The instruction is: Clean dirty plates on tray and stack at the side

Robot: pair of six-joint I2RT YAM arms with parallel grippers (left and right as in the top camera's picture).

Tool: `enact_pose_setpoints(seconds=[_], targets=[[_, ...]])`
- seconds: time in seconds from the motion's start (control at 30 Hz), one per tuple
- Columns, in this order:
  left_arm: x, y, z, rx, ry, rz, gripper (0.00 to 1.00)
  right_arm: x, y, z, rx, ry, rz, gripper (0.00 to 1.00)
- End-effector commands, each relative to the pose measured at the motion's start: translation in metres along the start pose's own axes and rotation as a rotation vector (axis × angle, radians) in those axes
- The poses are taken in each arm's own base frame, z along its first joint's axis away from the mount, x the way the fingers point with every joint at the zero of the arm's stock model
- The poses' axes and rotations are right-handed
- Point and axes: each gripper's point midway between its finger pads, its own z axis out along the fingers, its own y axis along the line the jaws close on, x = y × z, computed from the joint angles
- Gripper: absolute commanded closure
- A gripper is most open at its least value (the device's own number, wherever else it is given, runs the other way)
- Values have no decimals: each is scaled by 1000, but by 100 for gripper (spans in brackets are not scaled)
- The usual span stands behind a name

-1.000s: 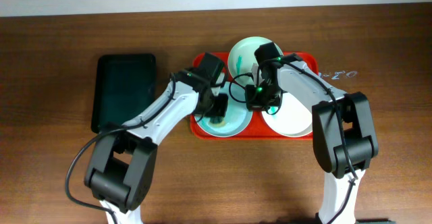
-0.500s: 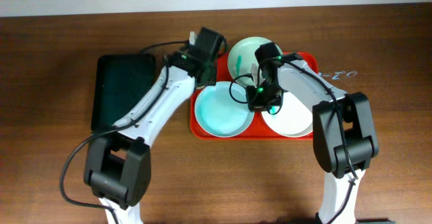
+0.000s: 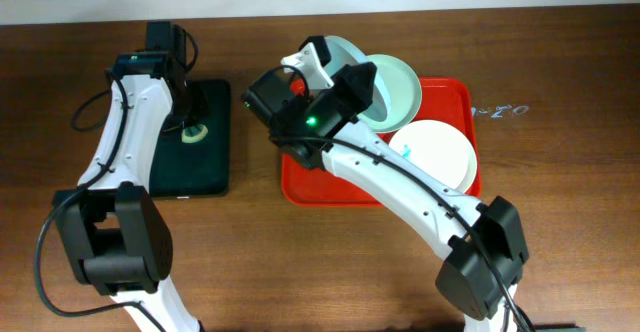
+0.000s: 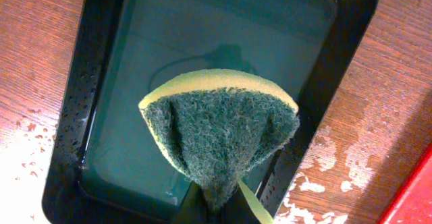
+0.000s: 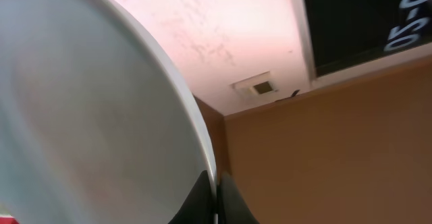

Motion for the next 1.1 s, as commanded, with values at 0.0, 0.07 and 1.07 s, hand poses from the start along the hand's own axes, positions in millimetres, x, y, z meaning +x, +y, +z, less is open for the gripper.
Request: enact_pose_setpoints(seconds=[0.0, 0.07, 1.07], targets=[[5, 1, 5, 0, 20, -13, 100, -3, 35, -2, -308, -1, 18, 96], [10, 1, 9, -4, 35, -1, 100, 9, 88, -6, -694, 58, 23, 96], [121, -216, 50, 429, 22, 367, 100, 146, 230, 68, -1352, 555, 574, 96]])
